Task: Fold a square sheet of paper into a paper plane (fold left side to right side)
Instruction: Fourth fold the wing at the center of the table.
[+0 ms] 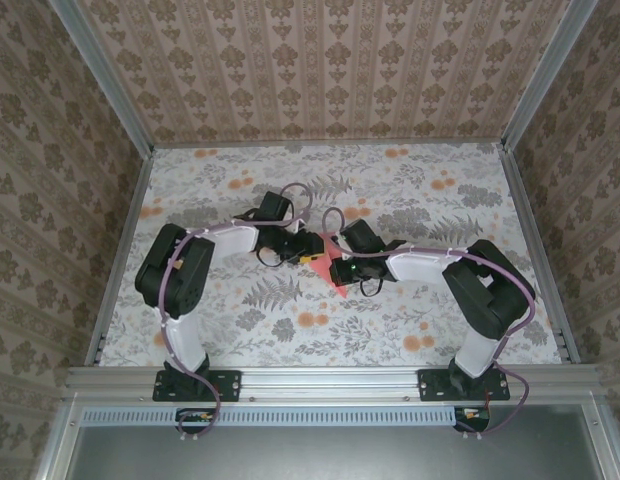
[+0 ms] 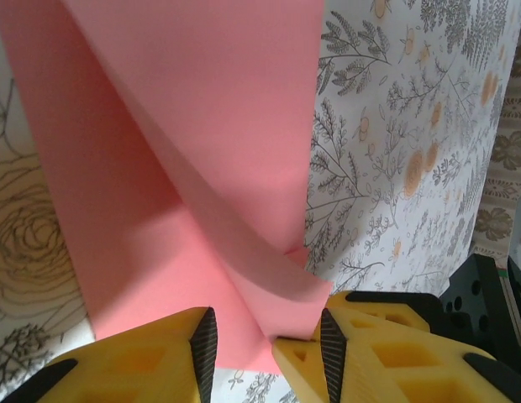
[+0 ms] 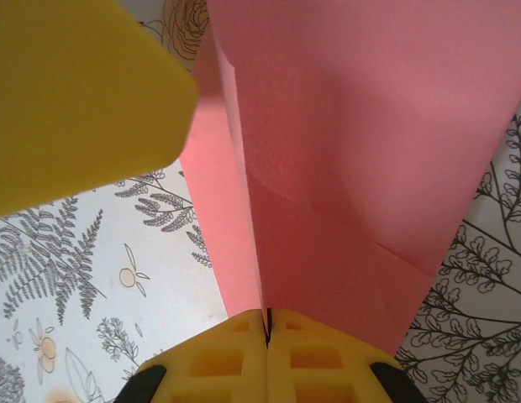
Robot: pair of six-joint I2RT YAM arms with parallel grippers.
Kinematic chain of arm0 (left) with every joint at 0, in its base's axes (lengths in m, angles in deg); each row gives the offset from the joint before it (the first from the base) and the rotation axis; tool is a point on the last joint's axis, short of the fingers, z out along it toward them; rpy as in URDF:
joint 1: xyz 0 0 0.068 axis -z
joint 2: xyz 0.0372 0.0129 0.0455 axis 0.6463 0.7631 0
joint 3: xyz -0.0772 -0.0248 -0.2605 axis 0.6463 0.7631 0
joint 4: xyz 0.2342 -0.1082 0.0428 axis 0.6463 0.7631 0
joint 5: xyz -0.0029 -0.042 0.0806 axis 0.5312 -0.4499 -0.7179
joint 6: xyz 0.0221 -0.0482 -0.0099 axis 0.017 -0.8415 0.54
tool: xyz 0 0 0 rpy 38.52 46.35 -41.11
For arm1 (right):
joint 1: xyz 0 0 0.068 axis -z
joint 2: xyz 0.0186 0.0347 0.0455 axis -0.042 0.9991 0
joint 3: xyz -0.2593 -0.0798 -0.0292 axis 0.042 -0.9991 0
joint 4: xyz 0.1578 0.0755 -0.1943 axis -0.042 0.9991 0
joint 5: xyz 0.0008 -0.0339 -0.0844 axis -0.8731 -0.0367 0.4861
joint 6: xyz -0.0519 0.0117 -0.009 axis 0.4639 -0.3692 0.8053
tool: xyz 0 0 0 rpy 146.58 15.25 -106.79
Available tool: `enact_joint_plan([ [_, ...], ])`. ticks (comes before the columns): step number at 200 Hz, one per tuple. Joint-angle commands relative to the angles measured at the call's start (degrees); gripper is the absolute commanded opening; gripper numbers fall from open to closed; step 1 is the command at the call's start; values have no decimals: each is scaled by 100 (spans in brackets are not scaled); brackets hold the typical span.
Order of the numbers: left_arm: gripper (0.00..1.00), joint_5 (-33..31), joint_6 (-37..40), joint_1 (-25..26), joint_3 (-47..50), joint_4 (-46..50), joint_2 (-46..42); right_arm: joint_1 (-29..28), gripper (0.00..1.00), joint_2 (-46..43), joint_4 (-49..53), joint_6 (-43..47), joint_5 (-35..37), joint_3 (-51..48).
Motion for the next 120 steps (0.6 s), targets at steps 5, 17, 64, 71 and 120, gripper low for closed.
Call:
enact_joint_plan([
  [5,41,82,-71,37,-235,-118,190,99,0,-138,-250,-244,-398,-144],
  [17,41,82,-60,55,-265,-118,254,129,0,-130,-299,-295,-445,-181],
  [64,41,43,-14,81,-357,-53,429,250,0,-114,-538,-502,-626,-327],
  [71,41,46,-18,81,-367,-48,447,269,0,-103,-599,-547,-677,-354],
  [120,43,12,-20,90,-385,-48,544,390,0,-21,-813,-718,-1008,-424],
])
